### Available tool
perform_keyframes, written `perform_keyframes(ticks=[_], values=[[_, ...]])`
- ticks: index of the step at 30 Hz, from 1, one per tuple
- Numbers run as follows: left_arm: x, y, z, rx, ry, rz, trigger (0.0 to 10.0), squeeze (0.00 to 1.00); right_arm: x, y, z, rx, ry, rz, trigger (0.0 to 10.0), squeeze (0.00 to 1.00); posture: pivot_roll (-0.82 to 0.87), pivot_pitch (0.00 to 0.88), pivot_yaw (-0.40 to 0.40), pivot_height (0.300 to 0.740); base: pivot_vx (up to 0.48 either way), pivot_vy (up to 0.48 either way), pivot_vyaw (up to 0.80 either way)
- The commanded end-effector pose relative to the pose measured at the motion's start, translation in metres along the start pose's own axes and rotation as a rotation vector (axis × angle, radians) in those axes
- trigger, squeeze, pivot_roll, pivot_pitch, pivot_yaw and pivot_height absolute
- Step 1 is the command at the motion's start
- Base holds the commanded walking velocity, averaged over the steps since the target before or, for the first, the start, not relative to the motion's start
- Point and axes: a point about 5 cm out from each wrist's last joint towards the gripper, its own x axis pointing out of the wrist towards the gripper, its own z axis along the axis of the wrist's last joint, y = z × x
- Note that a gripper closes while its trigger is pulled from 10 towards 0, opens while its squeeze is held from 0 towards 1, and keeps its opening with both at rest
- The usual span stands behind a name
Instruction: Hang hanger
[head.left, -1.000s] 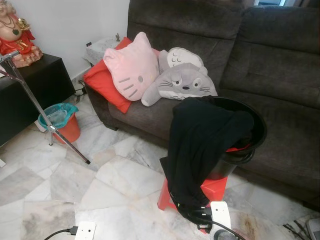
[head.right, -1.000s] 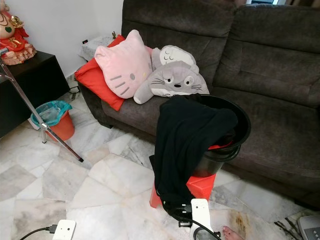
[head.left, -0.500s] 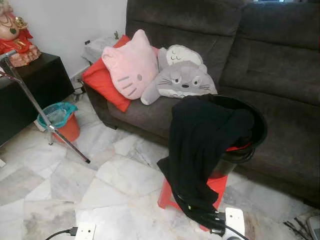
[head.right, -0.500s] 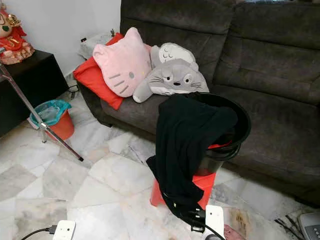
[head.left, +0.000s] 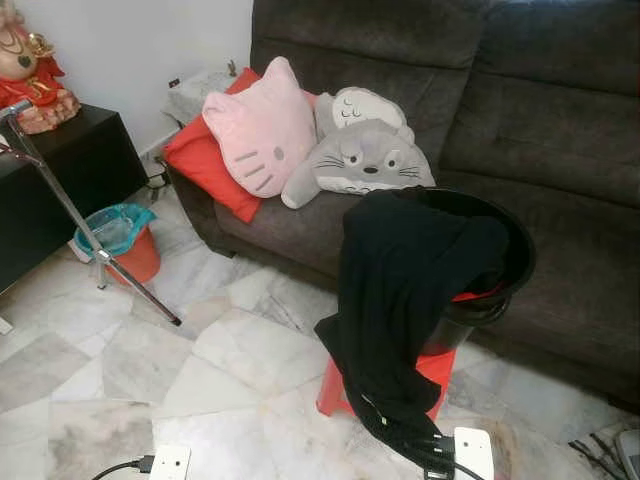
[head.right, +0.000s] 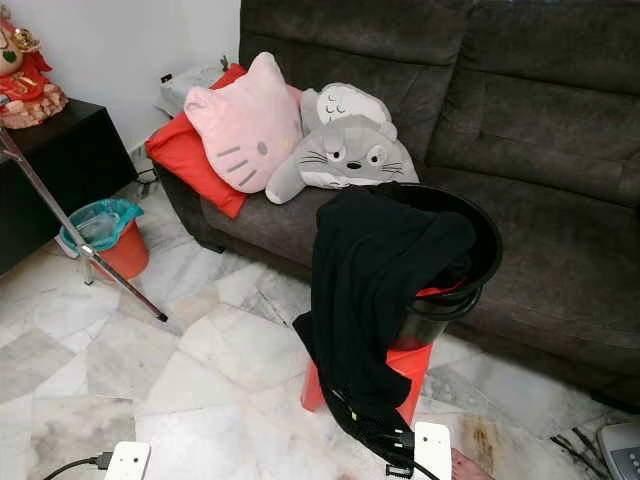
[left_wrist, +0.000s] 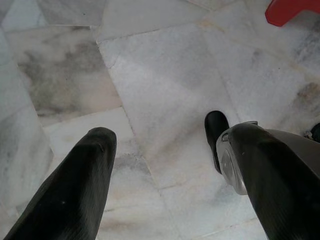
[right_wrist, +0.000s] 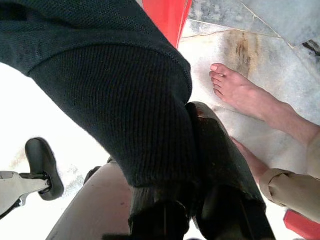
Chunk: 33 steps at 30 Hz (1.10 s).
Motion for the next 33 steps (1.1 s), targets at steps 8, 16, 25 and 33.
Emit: perform_keyframes(ticks=[8, 16, 25, 33], values=[[-0.0010, 0.0022, -0.0024, -0.016, 0.000, 0.009, 10.0, 0.00, -0.0001, 0.0031, 0.0005, -0.023, -0.001, 0.000, 10.0, 0.00, -0.06, 0.009, 0.036, 0.740, 0.000, 0.000, 0.00], [-0.0010, 0.0027, -0.0024, -0.014, -0.001, 0.009, 10.0, 0.00, -0.0004, 0.0043, -0.0002, -0.045, -0.003, 0.003, 10.0, 0.00, -0.07, 0.000, 0.037, 0.740, 0.000, 0.000, 0.00], [-0.0011, 0.0031, -0.0027, -0.018, -0.001, 0.009, 10.0, 0.00, -0.0005, 0.0056, -0.0005, -0.048, -0.003, 0.002, 10.0, 0.00, -0.06, 0.000, 0.039, 0.740, -0.259, 0.000, 0.00], [-0.0013, 0.0034, -0.0033, -0.020, -0.001, 0.010, 10.0, 0.00, -0.0008, 0.0074, -0.0009, -0.062, -0.004, 0.008, 10.0, 0.00, -0.06, 0.000, 0.039, 0.740, -0.318, 0.000, 0.00]])
